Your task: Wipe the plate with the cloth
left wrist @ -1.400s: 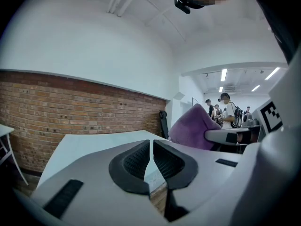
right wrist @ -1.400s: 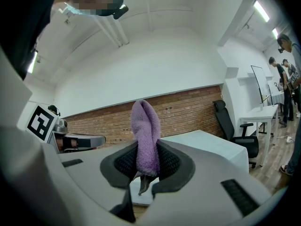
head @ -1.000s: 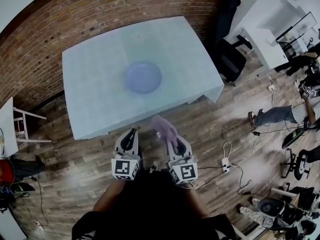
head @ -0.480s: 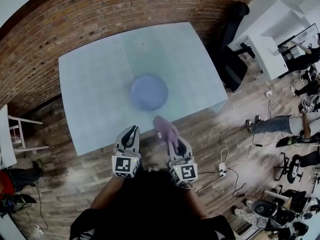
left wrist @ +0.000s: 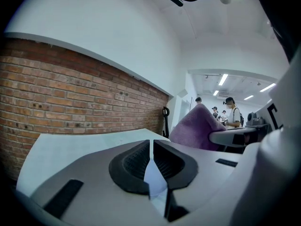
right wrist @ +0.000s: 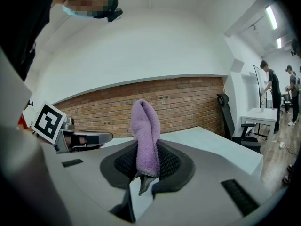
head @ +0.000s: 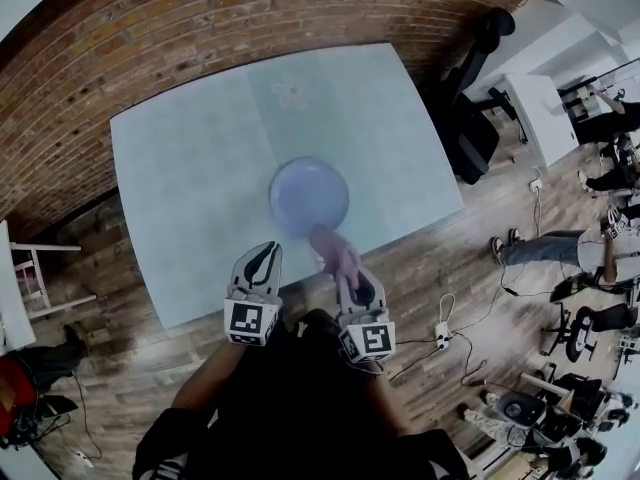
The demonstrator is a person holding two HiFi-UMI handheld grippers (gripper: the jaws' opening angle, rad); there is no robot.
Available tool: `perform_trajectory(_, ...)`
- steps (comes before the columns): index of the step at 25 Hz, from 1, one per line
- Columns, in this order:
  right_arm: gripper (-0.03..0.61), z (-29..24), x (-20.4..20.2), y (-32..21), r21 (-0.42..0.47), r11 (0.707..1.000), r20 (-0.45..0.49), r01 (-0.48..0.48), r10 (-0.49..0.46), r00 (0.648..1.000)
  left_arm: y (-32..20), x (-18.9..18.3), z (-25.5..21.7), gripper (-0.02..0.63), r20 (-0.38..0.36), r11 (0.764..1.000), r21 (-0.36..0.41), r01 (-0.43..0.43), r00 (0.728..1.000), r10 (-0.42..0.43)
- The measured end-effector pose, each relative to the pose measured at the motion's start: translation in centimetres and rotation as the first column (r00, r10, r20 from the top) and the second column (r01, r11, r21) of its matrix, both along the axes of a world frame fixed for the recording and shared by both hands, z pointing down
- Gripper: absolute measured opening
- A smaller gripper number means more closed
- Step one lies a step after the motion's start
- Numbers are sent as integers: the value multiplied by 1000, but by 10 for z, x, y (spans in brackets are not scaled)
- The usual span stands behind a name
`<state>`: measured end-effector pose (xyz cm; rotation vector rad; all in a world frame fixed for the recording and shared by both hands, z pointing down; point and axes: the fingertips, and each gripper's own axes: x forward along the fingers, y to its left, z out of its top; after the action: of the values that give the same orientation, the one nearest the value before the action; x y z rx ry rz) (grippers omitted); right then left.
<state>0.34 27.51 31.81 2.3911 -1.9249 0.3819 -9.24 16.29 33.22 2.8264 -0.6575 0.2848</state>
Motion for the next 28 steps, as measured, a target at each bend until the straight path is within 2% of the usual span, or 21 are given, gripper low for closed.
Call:
perform_trajectory(5,78,2,20,-26,1,999,15,38,-38,999,-13,17,15,51,27,998,-50,26,999,-25)
perform_trajectory(11,78,15,49,-66,6,989,52,147,-147,988,-29,39,34,51,97,993,-58,100,991,-94)
perform_trajectory(14,78,22,69,-85,8,971,77,239,-239,968,-37,58,53,51,151,982,-99,159,978,-143)
perform_trajectory(18,78,36,95,-104,-14,935,86,354,-352,932,-47,74,89,51,211,937,-202,284,947,-241)
perform_trajectory(22,78,49,107,-127,-27,900,104,436,-431,896,-60,73,121,51,285,888,-253,384,907,-311)
perform_trajectory(28,78,81,104,-146,-88,862,116,499,-488,865,-67,65,170,52,369,823,-371,430,882,-294)
